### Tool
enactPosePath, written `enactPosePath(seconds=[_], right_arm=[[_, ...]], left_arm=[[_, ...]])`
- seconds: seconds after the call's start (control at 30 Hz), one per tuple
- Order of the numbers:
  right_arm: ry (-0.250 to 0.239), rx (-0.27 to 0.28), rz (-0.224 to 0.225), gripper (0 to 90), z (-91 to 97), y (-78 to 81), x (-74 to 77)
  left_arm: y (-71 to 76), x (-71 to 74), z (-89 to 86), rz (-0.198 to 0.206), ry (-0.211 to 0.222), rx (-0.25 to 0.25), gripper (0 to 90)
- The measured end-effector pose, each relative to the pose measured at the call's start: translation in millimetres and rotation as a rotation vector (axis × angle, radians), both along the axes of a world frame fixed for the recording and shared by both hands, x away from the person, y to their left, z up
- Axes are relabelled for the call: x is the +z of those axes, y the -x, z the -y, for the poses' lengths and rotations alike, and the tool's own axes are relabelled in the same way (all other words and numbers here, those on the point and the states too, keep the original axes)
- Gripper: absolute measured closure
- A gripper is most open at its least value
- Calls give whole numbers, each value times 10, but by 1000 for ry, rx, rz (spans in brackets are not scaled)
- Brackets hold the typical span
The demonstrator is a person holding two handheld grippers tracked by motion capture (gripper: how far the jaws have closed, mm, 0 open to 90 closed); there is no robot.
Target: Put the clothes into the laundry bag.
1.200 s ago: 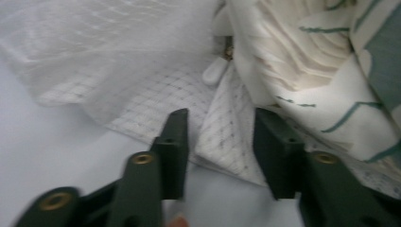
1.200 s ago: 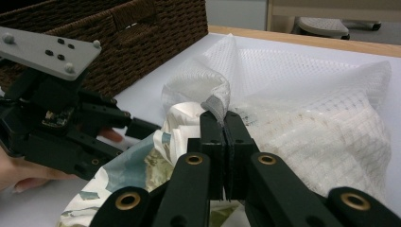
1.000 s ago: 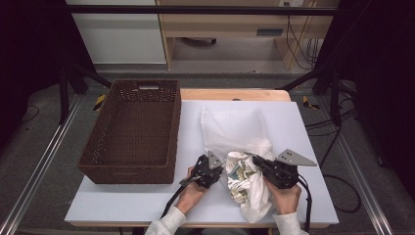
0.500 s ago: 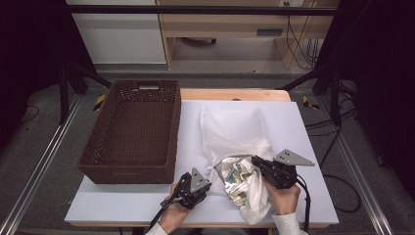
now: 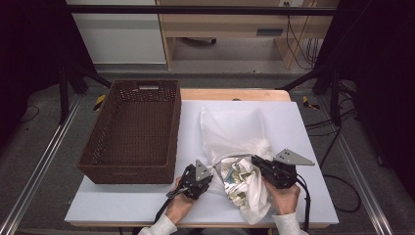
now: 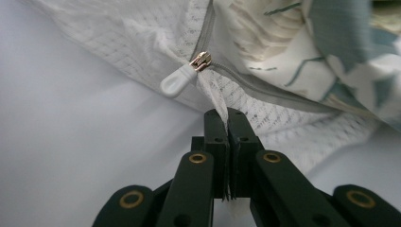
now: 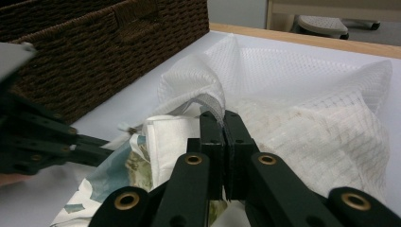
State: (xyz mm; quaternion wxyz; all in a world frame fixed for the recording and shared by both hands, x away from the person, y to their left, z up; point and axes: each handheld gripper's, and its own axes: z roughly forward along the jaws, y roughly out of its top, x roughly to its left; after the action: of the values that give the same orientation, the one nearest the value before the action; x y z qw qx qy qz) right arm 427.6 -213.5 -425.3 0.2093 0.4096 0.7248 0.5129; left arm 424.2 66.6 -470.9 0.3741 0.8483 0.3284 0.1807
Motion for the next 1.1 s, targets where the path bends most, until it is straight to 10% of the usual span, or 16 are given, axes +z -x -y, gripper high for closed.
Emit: enactPosePath(seconds=[0.37,0.5,0.67,1.0,1.1], right_arm=[[17,11,-16,888,-75,-2,-7],[3,11,-14,888,-54,-1,3],[8,12,-10,888,-64,1,11],[7,18,-14,888,-75,-9,-16],[10,23,-16,888,-91,-13,-20]], left_arm=[[290,-42,-137,43,-16,-37,858],[306,170,-86,82,80,-40,529],[334,374,143,101,120,-77,355],[57,34,705,-47,53,-164,239],[53,28,712,-42,62,-156,382]])
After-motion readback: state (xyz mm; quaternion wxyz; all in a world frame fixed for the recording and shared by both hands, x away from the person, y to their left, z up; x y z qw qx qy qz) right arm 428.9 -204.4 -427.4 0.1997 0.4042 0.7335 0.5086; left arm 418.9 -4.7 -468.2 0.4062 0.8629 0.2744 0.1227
